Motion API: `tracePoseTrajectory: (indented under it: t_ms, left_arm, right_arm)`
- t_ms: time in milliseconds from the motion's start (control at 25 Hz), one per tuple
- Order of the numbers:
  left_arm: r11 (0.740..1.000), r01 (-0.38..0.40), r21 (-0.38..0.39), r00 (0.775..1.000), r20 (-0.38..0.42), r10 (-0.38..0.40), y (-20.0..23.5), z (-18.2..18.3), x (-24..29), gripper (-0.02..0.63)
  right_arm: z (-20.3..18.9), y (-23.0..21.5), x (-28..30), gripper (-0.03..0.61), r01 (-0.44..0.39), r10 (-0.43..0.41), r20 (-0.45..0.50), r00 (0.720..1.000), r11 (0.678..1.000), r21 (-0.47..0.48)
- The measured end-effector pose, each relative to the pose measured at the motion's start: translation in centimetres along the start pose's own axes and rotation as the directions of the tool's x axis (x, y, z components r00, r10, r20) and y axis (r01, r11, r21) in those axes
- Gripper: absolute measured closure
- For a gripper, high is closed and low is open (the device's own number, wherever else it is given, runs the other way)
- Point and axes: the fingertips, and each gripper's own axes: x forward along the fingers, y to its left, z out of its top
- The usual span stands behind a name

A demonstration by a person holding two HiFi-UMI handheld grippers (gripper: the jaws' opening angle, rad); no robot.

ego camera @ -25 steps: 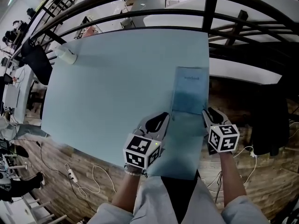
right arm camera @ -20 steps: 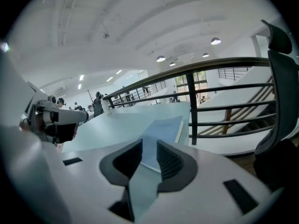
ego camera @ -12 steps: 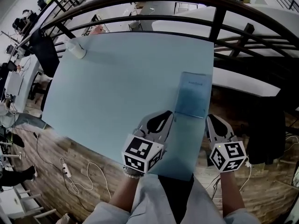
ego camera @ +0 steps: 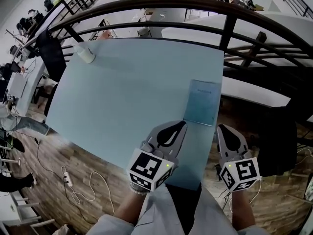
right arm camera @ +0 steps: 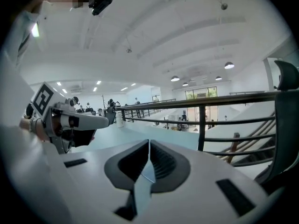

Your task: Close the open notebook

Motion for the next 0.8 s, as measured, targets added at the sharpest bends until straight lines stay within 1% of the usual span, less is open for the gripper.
tracePoseTrajectory:
  t_ms: [160, 360, 520, 640, 800]
  left_arm:
    - [1.000, 0.011, 0.025, 1.000, 0.014, -0.012, -0.9, 0.9, -0.9, 0.609]
    - [0.999, 0.012, 0.049, 0.999, 0.049, -0.014, -1.6, 1.7, -2.4, 0.609]
    - [0.999, 0.024, 0.038, 0.998, 0.056, -0.026, -2.1, 2.5, -3.0, 0.609]
    - [0.999, 0.035, 0.010, 0.998, 0.055, -0.035, -2.9, 2.5, -3.3, 0.609]
    - [0.999, 0.051, 0.011, 0.997, 0.055, -0.052, -3.6, 2.5, -3.3, 0.609]
  right_arm:
    - [1.5, 1.0, -0.7, 0.572, -0.020, 0.020, 0.027, 0.999, 1.000, -0.009]
    - [3.0, 2.7, -2.0, 0.574, -0.043, 0.043, 0.068, 0.997, 0.999, -0.006]
    - [3.6, 3.8, -2.3, 0.574, -0.059, 0.058, 0.086, 0.995, 0.998, 0.007]
    - [3.7, 4.4, -2.3, 0.575, -0.077, 0.076, 0.090, 0.993, 0.997, 0.009]
    - [4.1, 4.6, -2.2, 0.575, -0.084, 0.084, 0.090, 0.992, 0.996, -0.002]
